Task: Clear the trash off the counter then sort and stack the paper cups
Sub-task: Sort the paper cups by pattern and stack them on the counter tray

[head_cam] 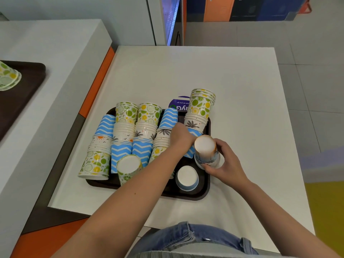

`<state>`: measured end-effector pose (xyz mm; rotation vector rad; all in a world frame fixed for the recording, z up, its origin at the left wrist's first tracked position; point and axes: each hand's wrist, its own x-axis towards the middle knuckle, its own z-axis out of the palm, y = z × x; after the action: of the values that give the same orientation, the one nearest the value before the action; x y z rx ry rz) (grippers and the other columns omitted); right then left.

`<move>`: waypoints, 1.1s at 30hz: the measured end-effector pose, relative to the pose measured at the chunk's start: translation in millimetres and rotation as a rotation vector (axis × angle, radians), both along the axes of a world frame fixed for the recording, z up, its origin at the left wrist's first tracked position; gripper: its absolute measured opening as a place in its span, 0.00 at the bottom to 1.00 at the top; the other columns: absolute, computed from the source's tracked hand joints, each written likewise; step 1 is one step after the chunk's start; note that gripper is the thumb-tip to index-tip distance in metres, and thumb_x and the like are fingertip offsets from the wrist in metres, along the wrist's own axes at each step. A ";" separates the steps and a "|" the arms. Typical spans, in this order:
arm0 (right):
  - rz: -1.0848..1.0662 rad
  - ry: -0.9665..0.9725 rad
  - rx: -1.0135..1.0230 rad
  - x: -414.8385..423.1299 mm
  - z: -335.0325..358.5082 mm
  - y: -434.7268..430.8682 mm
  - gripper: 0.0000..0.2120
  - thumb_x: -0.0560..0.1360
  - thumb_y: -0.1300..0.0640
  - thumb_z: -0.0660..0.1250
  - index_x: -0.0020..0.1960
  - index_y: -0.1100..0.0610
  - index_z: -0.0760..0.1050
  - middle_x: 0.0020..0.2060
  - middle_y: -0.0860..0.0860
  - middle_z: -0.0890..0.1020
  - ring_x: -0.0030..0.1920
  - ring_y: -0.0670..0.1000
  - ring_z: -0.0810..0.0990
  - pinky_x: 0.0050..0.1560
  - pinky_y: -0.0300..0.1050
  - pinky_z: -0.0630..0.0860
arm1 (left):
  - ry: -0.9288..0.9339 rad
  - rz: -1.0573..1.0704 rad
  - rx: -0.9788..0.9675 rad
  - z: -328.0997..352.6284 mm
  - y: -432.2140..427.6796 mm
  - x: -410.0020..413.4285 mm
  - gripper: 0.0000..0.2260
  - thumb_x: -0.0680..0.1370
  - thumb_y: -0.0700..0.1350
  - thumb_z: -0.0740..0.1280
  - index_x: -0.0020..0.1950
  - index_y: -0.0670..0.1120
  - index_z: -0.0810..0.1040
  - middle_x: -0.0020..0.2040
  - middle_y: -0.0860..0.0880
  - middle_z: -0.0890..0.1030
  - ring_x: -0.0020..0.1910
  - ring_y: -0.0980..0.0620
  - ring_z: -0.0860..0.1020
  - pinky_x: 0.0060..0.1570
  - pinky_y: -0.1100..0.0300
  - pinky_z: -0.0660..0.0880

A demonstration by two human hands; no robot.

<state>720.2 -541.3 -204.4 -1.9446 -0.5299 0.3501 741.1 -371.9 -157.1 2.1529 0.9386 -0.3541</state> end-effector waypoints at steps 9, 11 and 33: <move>-0.014 -0.009 -0.002 -1.3 -1.0 -3.1 0.33 0.61 0.50 0.74 0.63 0.41 0.65 0.59 0.39 0.74 0.59 0.37 0.74 0.57 0.30 0.71 | 0.056 -0.159 0.089 -1.1 -5.8 0.3 0.14 0.77 0.44 0.66 0.56 0.35 0.75 0.56 0.38 0.78 0.54 0.41 0.77 0.49 0.53 0.73; -0.018 -0.008 -0.004 -1.2 -1.9 -3.5 0.34 0.61 0.51 0.74 0.64 0.43 0.65 0.59 0.40 0.74 0.59 0.37 0.74 0.58 0.31 0.71 | 0.071 -0.184 0.106 -1.7 -4.9 1.3 0.14 0.77 0.44 0.66 0.57 0.35 0.74 0.56 0.39 0.78 0.55 0.42 0.77 0.50 0.54 0.73; 0.003 0.001 -0.069 20.1 3.4 21.3 0.33 0.62 0.60 0.78 0.60 0.43 0.64 0.52 0.32 0.73 0.52 0.27 0.72 0.50 0.22 0.68 | -0.388 0.133 -0.053 13.2 28.4 -8.7 0.22 0.67 0.52 0.76 0.56 0.44 0.76 0.49 0.51 0.79 0.47 0.52 0.78 0.45 0.57 0.76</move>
<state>740.3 -520.0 -201.0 -2.0104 -0.5264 0.3751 732.4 -343.5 -144.0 1.9999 0.8307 0.1027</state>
